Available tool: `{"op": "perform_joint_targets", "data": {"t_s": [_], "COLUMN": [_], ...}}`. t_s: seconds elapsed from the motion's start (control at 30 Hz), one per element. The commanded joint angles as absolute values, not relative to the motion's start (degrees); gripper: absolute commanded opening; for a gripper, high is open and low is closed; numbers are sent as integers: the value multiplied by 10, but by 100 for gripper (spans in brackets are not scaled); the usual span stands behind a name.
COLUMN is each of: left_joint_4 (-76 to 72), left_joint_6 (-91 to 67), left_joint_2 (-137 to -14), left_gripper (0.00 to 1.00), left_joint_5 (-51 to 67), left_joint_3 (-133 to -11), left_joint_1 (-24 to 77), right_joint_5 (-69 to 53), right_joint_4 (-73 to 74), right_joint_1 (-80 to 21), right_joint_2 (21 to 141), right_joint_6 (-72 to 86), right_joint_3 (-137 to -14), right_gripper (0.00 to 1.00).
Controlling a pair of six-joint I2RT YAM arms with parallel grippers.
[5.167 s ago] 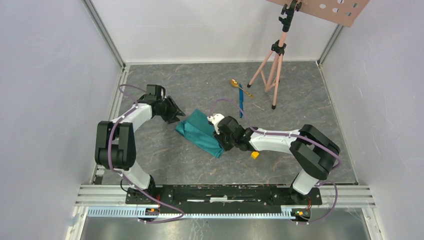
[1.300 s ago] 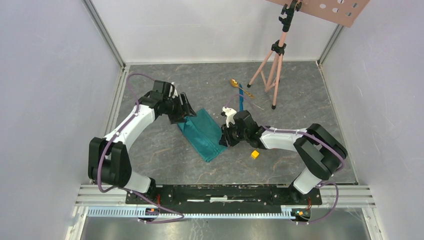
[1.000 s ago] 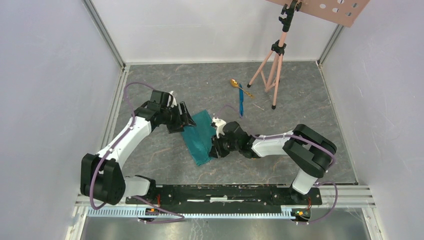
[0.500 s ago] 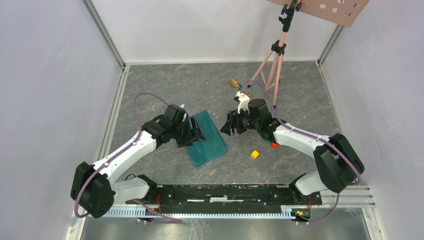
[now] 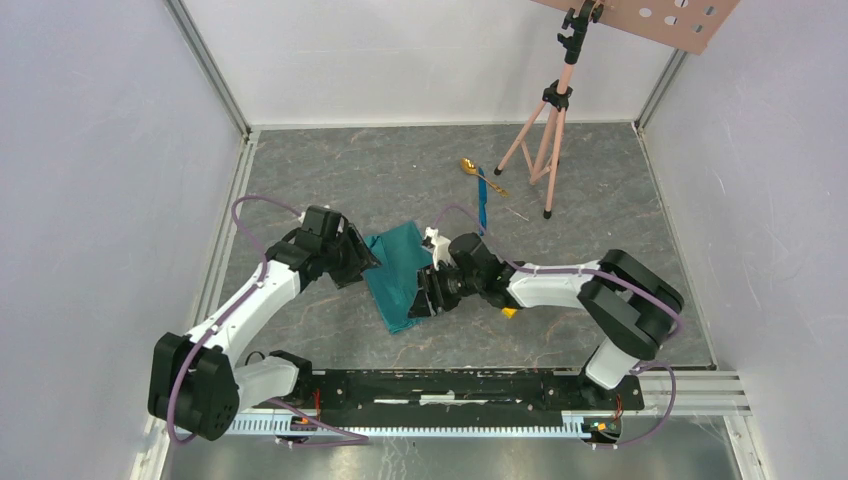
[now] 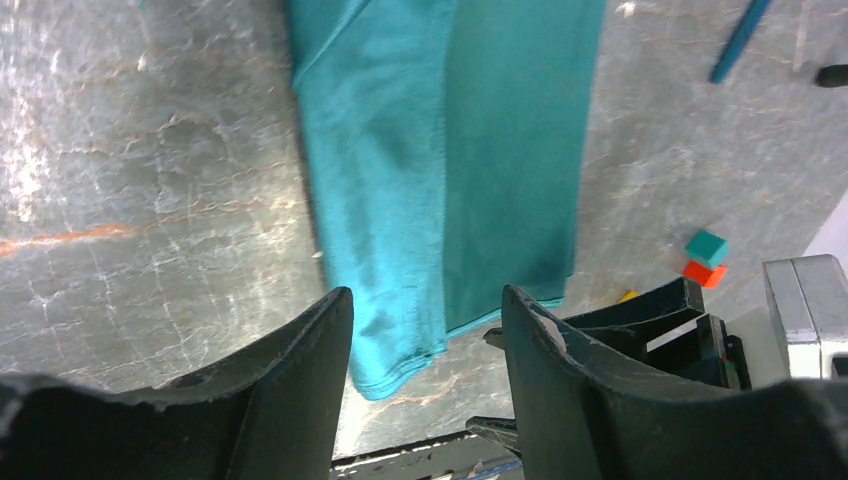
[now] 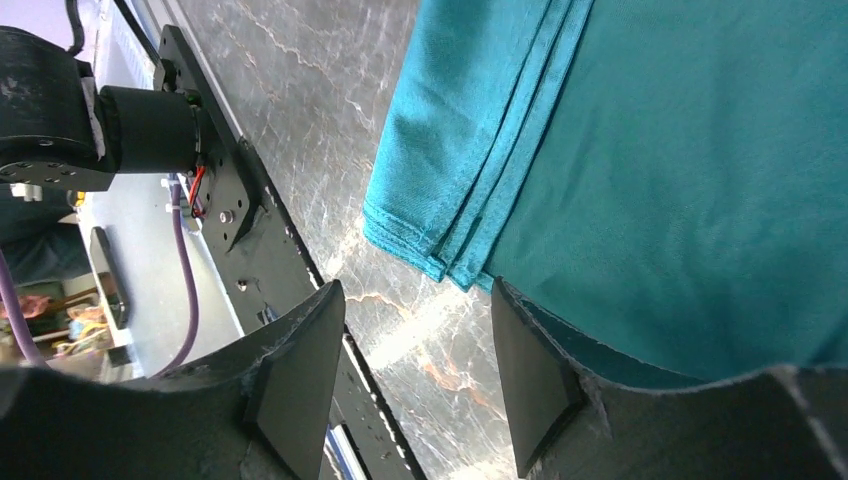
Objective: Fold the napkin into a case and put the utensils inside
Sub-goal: Smooth out the 2/3-rectangle-folded napkin at the center of the board.
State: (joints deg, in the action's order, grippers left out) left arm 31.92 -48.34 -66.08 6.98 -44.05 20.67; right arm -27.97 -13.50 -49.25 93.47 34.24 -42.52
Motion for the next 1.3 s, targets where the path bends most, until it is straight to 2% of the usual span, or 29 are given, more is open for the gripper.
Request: {"op": "perform_joint_targets", "data": {"t_s": [0.0,0.13,0.27,0.47,0.63,0.9,1.27], "left_joint_4": [283,253,248,255,270,297,291], "left_joint_6": [-512,-528,-529,-523,-516,-503,-498], "left_joint_2": [-648,-639,-628,-615,-590,-556,-556], "left_gripper": [63,59,55,54,53,53,53], "left_joint_5": [123,131,119,97,75,43,54], "left_joint_3": [-385,-344,-320,-313,-313,-314,-317], "left_joint_1": [195,194,194,194,194,187,184], "right_joint_5": [-281,-244,-172,23,135,203,228], "right_joint_4": [-193,-189,-120,76,135,184,160], "right_joint_1": [-512,-529,-555,-615,-658,-694,-676], "right_joint_2": [971,979,985,1030,1051,1090,1054], "right_joint_6": [410,413,377,285,248,231,234], "right_joint_3": [-443,-435,-468,-590,-641,-690,-651], "right_gripper": [61,57,54,55,55,54,45]}}
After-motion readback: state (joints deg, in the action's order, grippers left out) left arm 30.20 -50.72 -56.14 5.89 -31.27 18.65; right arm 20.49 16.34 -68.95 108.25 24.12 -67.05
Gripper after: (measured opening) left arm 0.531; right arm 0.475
